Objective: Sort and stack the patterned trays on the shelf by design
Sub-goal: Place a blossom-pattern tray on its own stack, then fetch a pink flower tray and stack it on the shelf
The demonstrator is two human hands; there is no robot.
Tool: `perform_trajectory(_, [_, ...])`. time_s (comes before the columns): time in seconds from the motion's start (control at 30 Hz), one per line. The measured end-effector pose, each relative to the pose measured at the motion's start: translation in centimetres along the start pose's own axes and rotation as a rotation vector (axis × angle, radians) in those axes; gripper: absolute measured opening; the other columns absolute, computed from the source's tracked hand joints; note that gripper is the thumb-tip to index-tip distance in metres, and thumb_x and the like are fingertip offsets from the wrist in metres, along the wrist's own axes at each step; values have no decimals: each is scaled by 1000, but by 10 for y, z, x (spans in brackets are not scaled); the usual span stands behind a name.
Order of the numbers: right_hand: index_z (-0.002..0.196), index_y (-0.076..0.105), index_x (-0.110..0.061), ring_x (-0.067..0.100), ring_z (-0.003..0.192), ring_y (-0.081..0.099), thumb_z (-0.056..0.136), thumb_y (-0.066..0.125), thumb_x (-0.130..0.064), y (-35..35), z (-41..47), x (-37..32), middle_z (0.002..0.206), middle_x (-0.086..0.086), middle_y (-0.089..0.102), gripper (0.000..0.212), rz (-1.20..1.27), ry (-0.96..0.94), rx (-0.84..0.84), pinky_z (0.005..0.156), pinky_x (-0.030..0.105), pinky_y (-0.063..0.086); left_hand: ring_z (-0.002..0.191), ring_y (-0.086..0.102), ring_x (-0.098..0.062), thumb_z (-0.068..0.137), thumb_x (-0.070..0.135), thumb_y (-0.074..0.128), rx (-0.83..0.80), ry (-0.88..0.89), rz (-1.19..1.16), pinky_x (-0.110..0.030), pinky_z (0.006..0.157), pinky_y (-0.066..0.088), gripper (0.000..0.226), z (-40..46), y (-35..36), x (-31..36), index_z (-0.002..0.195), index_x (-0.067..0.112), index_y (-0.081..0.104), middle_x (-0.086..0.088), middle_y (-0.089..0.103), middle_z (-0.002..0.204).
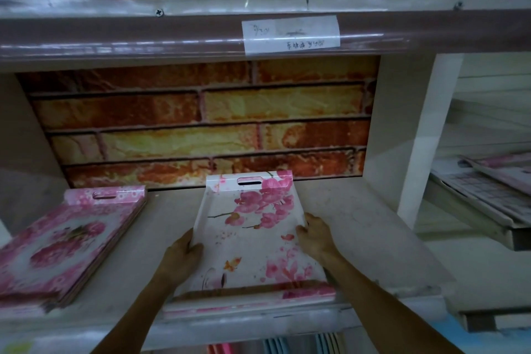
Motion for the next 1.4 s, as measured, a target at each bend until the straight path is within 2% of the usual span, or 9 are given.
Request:
perform_trajectory(0.13, [108,61,-15,2,74,61,96,50,-17,-9,-3,-2,101,0,66,17,58,32,-76,50,6,44,102,58,-23,99,22,46,-58,-10,97,-33,90,47,43,5,-4,-3,142,18,42,-11,58,133])
perform_trajectory(0.3, [102,61,-18,12,93,61,92,60,-33,-45,-7,2,99,-7,64,18,102,14,-6,73,17,45,103,59,-31,94,20,58,41,-31,58,-37,85,47,35,15,-17,8,128,13,57,-14,59,125])
perform_trajectory(0.43, [96,68,-19,17,93,67,87,67,-29,-95,-14,0,98,-3,71,14,185,-76,130,88,34,55,102,58,-24,93,12,60,155,169,-102,-28,84,44,25,9,-6,57,118,12,65,-10,63,122])
perform_trajectory(0.5, [91,68,-20,12,88,67,88,66,-29,-127,-23,-5,92,-4,71,10,188,-145,178,86,34,56,94,63,-22,93,5,59,119,241,-284,-15,75,50,20,-3,7,93,109,11,69,-6,67,114])
perform_trajectory(0.7, [90,69,-17,2,78,63,91,63,-25,-221,-75,-3,87,-6,70,10,189,-288,277,73,17,50,82,72,-23,96,6,52,-18,403,-507,-32,75,58,21,-38,64,182,104,12,71,-8,75,90])
perform_trajectory(0.9, [79,69,-26,7,75,65,89,64,-17,-317,-121,28,77,-8,71,15,240,-336,356,75,30,53,78,69,-33,97,1,47,-120,464,-579,-33,68,57,25,-62,141,259,98,12,70,-15,72,89])
perform_trajectory(1.03, [81,70,-15,13,74,66,92,61,-14,-381,-153,56,79,4,71,14,269,-352,406,73,31,53,76,70,-34,97,2,49,-213,509,-581,-37,69,58,22,-87,198,314,99,9,70,-13,72,85])
perform_trajectory(1.23, [86,70,-9,15,77,67,92,60,-9,-466,-190,108,80,2,72,12,324,-324,457,71,24,53,79,70,-34,97,5,51,-463,365,-723,-35,70,62,19,-124,289,401,110,0,64,-22,69,98])
perform_trajectory(1.4, [87,70,-11,10,76,67,94,58,-12,-522,-207,145,80,0,72,14,347,-253,471,69,24,53,97,70,-36,95,6,56,-620,118,-870,-41,88,56,22,-136,348,450,116,1,59,-23,69,109])
Point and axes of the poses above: each hand's wrist, its own z-axis towards the middle knuckle, its own y-axis out of the palm, x = y × z, the point moved 2 cm from there along z, towards the middle knuckle
